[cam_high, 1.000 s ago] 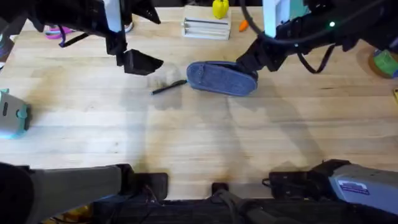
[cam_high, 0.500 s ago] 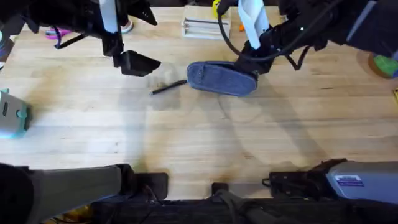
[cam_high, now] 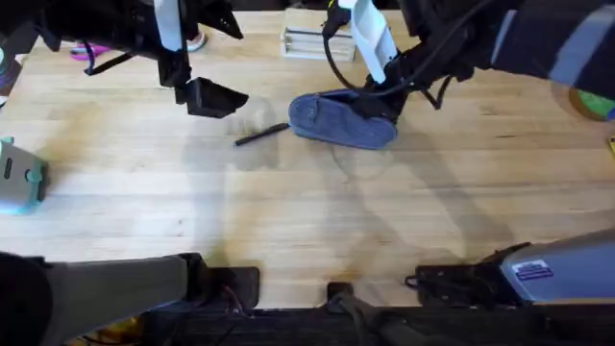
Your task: Unzip the bag, pick up the pens from the table one at a time and place them inside, then zip the bag closed.
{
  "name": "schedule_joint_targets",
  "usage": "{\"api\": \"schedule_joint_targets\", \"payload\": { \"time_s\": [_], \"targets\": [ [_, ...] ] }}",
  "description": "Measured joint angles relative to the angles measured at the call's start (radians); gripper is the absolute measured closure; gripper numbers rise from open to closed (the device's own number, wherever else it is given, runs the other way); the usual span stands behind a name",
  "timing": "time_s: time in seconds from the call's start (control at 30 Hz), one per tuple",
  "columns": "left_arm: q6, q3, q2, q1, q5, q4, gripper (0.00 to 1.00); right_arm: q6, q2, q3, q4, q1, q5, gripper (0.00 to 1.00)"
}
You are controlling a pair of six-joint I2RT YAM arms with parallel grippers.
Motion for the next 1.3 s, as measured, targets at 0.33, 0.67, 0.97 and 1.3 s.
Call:
{"api": "schedule_joint_targets", "payload": {
  "time_s": [0.33, 0.67, 0.97, 1.3],
  "targets": [
    [0.000, 0.000, 0.000, 0.000, 0.000, 0.000, 0.007, 0.000, 0.061, 0.000, 0.039, 0.011, -0.029, 0.969],
    [0.000, 0.000, 0.000, 0.000, 0.000, 0.000, 0.008, 0.000, 0.060, 0.003, 0.006, 0.017, -0.045, 0.099],
    [0.000, 0.000, 0.000, 0.000, 0.000, 0.000, 0.007, 0.026, 0.059, 0.005, -0.013, 0.019, -0.051, 0.007],
    [0.000, 0.000, 0.000, -0.014, -0.090, -0.034, 0.007, 0.125, -0.161, 0.043, -0.116, 0.000, -0.062, 0.007]
  ]
}}
